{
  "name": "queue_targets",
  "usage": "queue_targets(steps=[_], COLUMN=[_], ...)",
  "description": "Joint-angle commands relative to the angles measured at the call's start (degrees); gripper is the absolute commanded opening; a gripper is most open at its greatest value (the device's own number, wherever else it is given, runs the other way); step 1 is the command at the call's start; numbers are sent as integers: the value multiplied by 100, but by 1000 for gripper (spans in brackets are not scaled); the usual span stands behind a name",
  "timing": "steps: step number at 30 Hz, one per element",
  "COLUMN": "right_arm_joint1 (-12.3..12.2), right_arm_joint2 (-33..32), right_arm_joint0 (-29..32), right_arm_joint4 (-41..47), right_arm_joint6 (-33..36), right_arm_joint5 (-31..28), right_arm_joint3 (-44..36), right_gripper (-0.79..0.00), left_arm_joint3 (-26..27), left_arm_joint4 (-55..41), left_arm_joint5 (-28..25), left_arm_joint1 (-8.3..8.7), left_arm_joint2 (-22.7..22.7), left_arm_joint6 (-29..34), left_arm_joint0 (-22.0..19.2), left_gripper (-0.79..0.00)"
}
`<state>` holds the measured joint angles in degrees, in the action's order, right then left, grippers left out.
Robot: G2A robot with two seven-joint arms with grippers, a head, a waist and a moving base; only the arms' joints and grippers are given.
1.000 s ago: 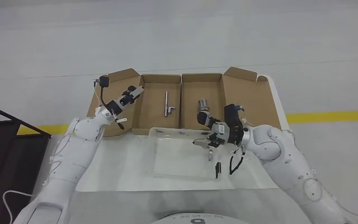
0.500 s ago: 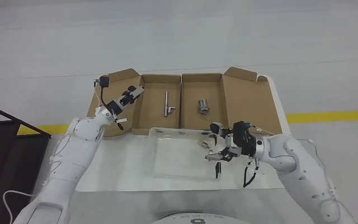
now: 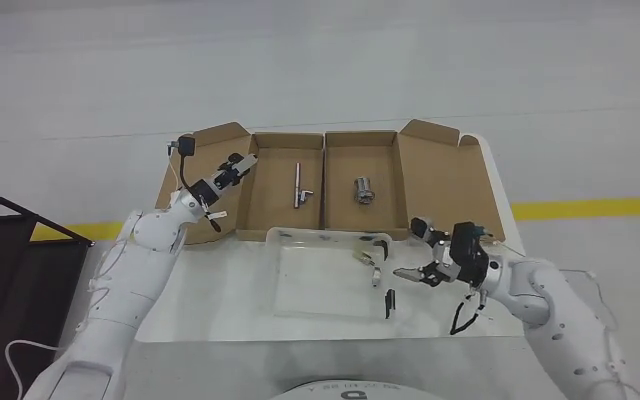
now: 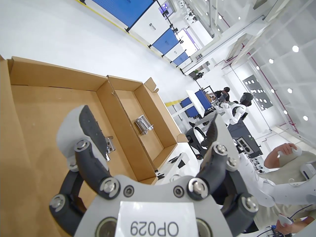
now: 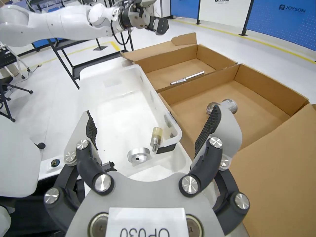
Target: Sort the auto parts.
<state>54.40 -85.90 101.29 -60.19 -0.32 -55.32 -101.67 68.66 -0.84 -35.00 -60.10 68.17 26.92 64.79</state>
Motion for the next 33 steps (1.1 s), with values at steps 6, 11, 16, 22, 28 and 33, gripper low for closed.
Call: queue_targets(steps=[6, 11, 16, 22, 28, 33], right_arm_joint1=[11, -5, -9, 8, 48, 96], right_arm_joint2=[128, 125, 126, 172, 524, 870], right_arm_joint0=[38, 165, 307, 383, 121, -171], right_arm_joint4=[-611, -1083, -1448, -1595, -1643, -1663], right_arm_joint6=[38, 139, 306, 733, 1368, 1690], right_arm_joint5=[354, 532, 934, 1527, 1741, 1884], right_arm_joint3=[73, -15, -157, -268, -195, -117], right_gripper=[0, 0, 0, 0, 0, 0], left_arm_joint3=[0, 0, 0, 0, 0, 0], left_arm_joint4=[0, 0, 0, 0, 0, 0], left_arm_joint5=[0, 0, 0, 0, 0, 0], left_arm_joint1=[0, 0, 0, 0, 0, 0], left_arm_joint2=[0, 0, 0, 0, 0, 0], left_arm_joint6=[0, 0, 0, 0, 0, 0], left_arm_joint0=[0, 0, 0, 0, 0, 0], left_gripper=[0, 0, 0, 0, 0, 0])
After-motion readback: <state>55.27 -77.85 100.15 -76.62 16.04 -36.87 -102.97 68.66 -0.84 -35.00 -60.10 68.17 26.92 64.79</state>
